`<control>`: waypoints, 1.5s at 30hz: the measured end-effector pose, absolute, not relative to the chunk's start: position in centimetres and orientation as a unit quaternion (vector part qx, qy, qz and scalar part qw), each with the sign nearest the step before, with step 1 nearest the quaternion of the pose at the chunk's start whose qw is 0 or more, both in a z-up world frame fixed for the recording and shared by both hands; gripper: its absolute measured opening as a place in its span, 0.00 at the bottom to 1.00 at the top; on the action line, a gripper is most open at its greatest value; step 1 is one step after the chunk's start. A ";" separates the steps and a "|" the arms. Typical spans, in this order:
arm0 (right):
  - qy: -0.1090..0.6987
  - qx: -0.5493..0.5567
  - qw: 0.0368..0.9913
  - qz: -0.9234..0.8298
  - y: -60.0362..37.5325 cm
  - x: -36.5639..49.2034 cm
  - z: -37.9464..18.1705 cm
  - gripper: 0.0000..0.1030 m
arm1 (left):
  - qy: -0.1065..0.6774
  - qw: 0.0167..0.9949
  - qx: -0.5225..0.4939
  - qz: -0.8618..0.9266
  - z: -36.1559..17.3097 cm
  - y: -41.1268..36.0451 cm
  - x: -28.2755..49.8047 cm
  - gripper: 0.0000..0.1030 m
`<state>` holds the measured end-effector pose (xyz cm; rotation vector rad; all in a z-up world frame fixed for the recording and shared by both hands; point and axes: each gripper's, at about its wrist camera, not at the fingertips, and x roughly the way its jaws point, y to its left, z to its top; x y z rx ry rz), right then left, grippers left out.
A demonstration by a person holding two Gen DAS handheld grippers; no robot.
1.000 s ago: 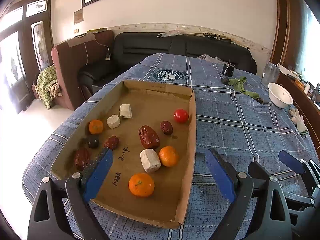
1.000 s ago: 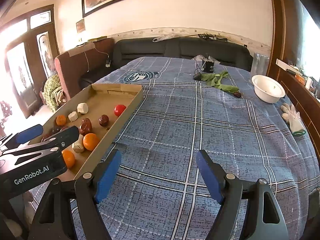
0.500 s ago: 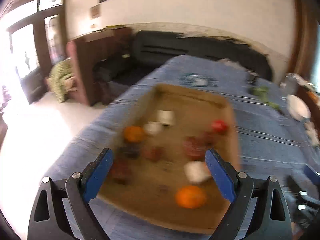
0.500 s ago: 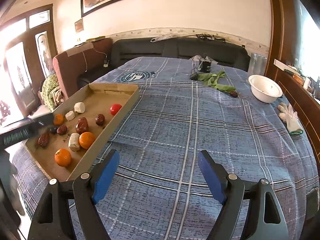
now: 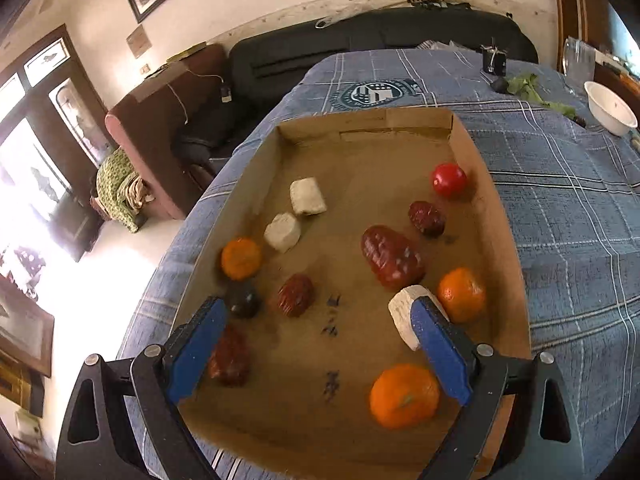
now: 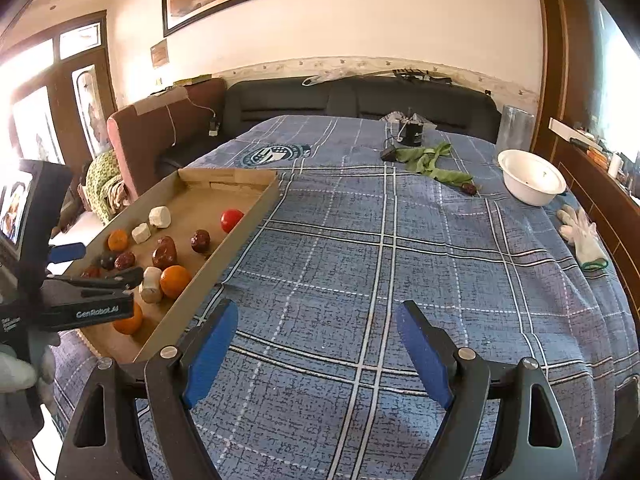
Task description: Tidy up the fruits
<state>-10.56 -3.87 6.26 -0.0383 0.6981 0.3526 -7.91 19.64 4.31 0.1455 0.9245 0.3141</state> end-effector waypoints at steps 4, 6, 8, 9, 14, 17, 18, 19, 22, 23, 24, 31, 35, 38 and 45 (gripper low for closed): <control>0.348 -0.003 0.922 0.173 -4.4 -10.1 6.1 0.84 | 0.447 0.874 0.087 0.170 4.5 19.7 -7.0 0.91; 0.347 -0.003 0.922 0.174 -4.5 -10.0 6.1 0.84 | 0.446 0.864 0.118 0.203 4.4 19.9 -6.8 0.91; 0.344 -0.004 0.923 0.173 -4.5 -10.1 6.2 0.84 | 0.446 0.851 0.141 0.240 4.0 20.7 -6.7 0.91; 0.343 -0.004 0.923 0.174 -4.5 -10.1 6.2 0.84 | 0.446 0.853 0.126 0.240 4.3 21.3 -6.8 0.91; 0.346 0.002 0.921 0.177 -4.5 -9.9 6.1 0.85 | 0.435 0.874 0.067 0.204 6.1 21.8 -6.6 0.91; 0.348 0.000 0.921 0.176 -4.5 -9.9 6.0 0.85 | 0.445 0.879 0.059 0.159 6.1 20.6 -5.3 0.91; 0.348 0.000 0.921 0.176 -4.5 -9.9 6.0 0.85 | 0.449 0.879 0.060 0.147 5.8 20.3 -4.9 0.91; 0.347 0.000 0.921 0.176 -4.6 -9.9 6.0 0.85 | 0.453 0.877 0.068 0.142 5.4 19.8 -4.4 0.91; 0.346 0.001 0.922 0.174 -4.7 -9.9 6.2 0.85 | 0.454 0.873 0.094 0.153 4.4 19.4 -3.1 0.91; 0.345 0.002 0.923 0.173 -4.8 -9.9 6.2 0.85 | 0.456 0.870 0.099 0.161 4.2 19.4 -2.8 0.91; 0.344 0.002 0.923 0.173 -4.8 -9.9 6.3 0.85 | 0.457 0.864 0.110 0.182 4.1 19.6 -2.5 0.91; 0.341 0.006 0.924 0.171 -5.2 -9.7 6.6 0.86 | 0.415 0.886 0.056 0.200 6.4 22.5 -4.5 0.91; 0.345 0.001 0.921 0.183 -4.7 -9.8 7.1 0.86 | 0.343 0.916 0.015 0.207 9.2 22.5 -7.9 0.91; 0.336 -0.018 0.921 0.199 -3.9 -10.4 8.2 0.86 | 0.253 0.941 -0.001 0.227 12.2 21.6 -11.9 0.96; 0.304 -0.038 0.919 0.248 -1.3 -12.4 10.6 0.91 | 0.142 0.956 0.027 0.256 15.1 18.3 -17.2 1.00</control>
